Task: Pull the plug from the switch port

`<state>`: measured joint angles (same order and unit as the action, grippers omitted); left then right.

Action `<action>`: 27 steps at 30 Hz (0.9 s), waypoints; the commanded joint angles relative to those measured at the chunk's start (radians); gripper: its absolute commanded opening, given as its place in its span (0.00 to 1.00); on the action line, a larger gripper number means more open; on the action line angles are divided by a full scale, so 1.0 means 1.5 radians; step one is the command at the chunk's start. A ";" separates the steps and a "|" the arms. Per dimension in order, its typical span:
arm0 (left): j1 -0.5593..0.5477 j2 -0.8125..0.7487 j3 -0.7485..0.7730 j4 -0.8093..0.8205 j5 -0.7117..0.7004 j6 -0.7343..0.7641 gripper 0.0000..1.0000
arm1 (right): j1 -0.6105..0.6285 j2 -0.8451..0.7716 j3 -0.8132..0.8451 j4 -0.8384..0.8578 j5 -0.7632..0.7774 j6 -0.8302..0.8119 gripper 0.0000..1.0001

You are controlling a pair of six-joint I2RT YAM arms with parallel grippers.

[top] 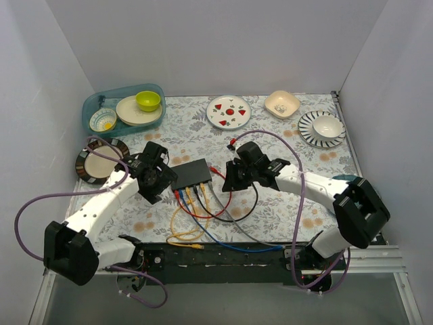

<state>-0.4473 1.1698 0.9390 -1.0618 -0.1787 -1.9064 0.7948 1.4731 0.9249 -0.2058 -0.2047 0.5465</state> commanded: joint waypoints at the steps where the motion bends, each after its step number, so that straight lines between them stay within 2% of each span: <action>1: 0.025 0.043 -0.017 0.183 0.036 0.063 0.71 | -0.016 0.039 0.047 0.020 0.008 -0.012 0.18; 4: 0.040 0.107 -0.023 0.241 0.061 0.086 0.71 | -0.024 0.084 0.073 0.007 0.021 -0.021 0.11; 8: 0.049 0.162 -0.035 0.333 0.092 0.110 0.68 | -0.041 0.151 0.100 0.012 0.020 -0.021 0.08; 20: 0.092 0.293 -0.025 0.425 0.118 0.151 0.62 | -0.062 0.312 0.207 0.012 -0.018 -0.009 0.04; 27: 0.108 0.370 0.027 0.448 0.160 0.179 0.62 | -0.094 0.343 0.229 0.013 -0.034 -0.009 0.03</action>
<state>-0.2993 1.6341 0.9783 -0.3721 0.0593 -1.6928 0.6872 1.9629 1.2381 -0.1982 -0.2398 0.5373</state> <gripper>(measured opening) 0.618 0.042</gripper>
